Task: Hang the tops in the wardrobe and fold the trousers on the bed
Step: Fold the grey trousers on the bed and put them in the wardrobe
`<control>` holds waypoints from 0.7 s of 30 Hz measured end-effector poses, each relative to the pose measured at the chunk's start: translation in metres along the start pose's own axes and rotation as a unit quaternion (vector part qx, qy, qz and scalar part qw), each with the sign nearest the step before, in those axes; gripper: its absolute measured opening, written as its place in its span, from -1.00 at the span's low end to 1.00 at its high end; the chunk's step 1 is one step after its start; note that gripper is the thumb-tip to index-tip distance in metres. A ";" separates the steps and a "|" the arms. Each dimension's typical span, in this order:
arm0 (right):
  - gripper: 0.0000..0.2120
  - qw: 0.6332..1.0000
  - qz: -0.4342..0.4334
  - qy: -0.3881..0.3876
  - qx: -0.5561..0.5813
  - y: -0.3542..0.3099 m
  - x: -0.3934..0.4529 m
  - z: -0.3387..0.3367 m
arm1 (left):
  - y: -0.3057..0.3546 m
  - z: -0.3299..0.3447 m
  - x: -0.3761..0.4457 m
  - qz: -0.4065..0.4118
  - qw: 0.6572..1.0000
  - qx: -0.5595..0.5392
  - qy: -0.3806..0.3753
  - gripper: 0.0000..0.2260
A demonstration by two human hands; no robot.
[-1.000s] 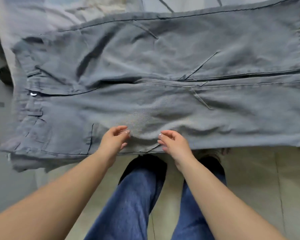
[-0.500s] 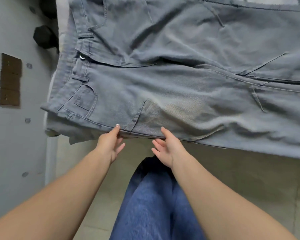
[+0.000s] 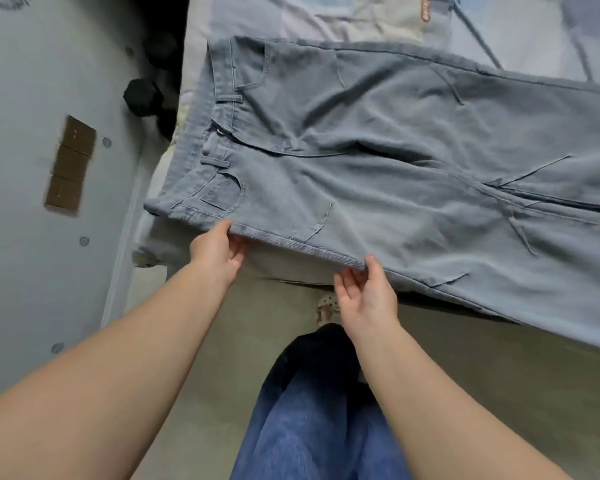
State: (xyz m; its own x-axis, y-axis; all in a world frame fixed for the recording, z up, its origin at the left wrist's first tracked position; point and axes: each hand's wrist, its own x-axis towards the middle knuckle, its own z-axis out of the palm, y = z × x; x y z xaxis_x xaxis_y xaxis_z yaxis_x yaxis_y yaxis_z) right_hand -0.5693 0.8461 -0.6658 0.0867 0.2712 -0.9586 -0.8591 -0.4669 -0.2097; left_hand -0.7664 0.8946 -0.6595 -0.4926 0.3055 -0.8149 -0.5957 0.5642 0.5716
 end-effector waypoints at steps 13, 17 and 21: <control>-0.65 0.856 -0.373 -0.068 -0.352 -0.145 0.018 0.151 | 0.119 0.113 0.010 0.253 0.967 -0.011 0.012 -0.77; -0.67 0.836 -0.411 -0.067 -0.357 -0.189 0.056 0.220 | 0.154 0.179 0.045 0.260 0.965 -0.011 -0.009 -0.78; -0.72 0.831 -0.413 -0.048 -0.368 -0.221 0.114 0.274 | 0.178 0.242 0.091 0.263 0.964 0.026 -0.031 -0.78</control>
State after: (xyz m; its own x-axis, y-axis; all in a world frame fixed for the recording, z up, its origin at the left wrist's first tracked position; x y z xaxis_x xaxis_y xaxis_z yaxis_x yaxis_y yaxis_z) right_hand -0.5076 1.2113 -0.6758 0.4234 0.8047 -0.4160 0.0195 -0.4672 -0.8839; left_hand -0.7638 1.2092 -0.6553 -0.6777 0.6044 -0.4189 -0.2403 0.3564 0.9029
